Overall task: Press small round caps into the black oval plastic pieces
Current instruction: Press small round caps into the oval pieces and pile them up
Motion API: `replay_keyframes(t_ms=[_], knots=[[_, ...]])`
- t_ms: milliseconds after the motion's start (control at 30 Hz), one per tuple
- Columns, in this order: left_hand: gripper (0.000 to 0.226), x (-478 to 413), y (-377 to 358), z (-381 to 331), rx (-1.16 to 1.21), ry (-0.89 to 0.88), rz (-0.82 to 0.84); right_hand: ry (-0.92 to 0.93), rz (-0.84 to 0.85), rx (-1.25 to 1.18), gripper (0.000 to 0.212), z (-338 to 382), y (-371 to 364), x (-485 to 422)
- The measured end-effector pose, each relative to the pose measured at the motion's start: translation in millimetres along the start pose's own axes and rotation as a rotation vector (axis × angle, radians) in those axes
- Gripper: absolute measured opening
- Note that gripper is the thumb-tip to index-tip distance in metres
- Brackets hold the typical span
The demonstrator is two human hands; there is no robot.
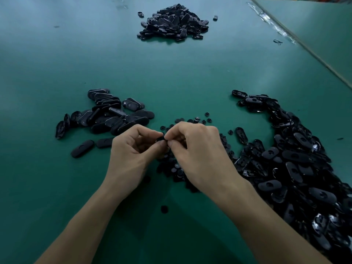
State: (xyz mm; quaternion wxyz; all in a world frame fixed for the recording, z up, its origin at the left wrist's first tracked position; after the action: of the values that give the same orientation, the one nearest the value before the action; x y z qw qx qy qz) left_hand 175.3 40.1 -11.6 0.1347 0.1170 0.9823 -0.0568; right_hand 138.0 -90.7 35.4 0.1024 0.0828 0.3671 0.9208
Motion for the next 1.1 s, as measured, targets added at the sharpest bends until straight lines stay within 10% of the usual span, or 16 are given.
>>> replay_keyframes(t_ms=[700, 1100], knots=[[0.026, 1.1, -0.6, -5.9, -0.354, -0.094, 0.039, 0.003, 0.075, 0.110, 0.019, 9.3, -5.3, 7.4], [0.017, -0.5, -3.2, 0.2, -0.015, -0.013, 0.052, 0.027, 0.211, -0.033, 0.015, -9.3, 2.4, -19.6]])
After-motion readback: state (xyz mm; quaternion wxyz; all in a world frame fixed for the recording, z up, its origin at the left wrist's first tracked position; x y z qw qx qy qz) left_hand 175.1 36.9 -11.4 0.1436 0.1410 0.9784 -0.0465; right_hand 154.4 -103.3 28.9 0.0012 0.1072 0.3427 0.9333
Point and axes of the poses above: each hand's wrist, its own x-axis away from the middle knuckle, its own y-axis out of the back of the hand, z = x × y, the point moved 10 cm from there along -x, towards the middle knuckle, and after that the axes turned 12 degrees about -y, right-handed, at the moved point
